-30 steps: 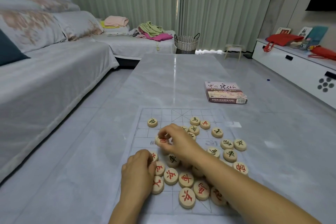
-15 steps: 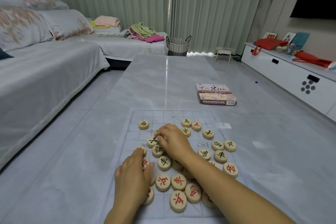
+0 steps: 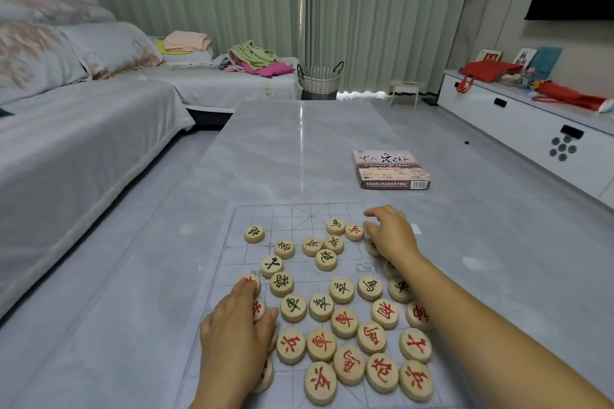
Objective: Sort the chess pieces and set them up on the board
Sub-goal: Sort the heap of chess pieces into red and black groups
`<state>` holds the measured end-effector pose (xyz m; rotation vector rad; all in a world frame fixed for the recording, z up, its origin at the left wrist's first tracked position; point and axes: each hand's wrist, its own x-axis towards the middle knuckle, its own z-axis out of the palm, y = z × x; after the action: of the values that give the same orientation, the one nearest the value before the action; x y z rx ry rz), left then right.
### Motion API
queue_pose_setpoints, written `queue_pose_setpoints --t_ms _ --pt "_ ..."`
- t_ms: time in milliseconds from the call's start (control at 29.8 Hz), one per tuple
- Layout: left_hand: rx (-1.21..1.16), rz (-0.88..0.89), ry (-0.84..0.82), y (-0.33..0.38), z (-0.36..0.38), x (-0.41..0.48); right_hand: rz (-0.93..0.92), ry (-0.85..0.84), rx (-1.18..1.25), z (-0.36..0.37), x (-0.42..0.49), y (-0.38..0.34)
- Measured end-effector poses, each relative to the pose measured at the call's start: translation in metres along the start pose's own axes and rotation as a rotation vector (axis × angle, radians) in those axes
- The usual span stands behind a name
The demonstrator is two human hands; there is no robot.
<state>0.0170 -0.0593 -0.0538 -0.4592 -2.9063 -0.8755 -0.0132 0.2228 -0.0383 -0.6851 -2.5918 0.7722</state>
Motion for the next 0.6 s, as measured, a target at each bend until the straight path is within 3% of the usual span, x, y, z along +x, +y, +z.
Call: queue_pose_setpoints --t_ms 134,201,436,604 --pt "0.0 0.005 0.0 -0.001 0.001 0.001 -0.055 -0.159 -0.136 0.01 0.003 -0.012" --pt "-0.008 0.012 0.012 0.001 -0.002 0.002 -0.075 -0.148 -0.215 0.011 0.002 -0.014" --pt "0.091 0.037 -0.055 0.005 -0.004 0.003 -0.148 -0.081 -0.022 0.001 -0.035 -0.031" --pt "0.185 0.038 -0.028 0.003 -0.001 0.0 -0.347 -0.258 0.063 0.004 -0.08 -0.072"
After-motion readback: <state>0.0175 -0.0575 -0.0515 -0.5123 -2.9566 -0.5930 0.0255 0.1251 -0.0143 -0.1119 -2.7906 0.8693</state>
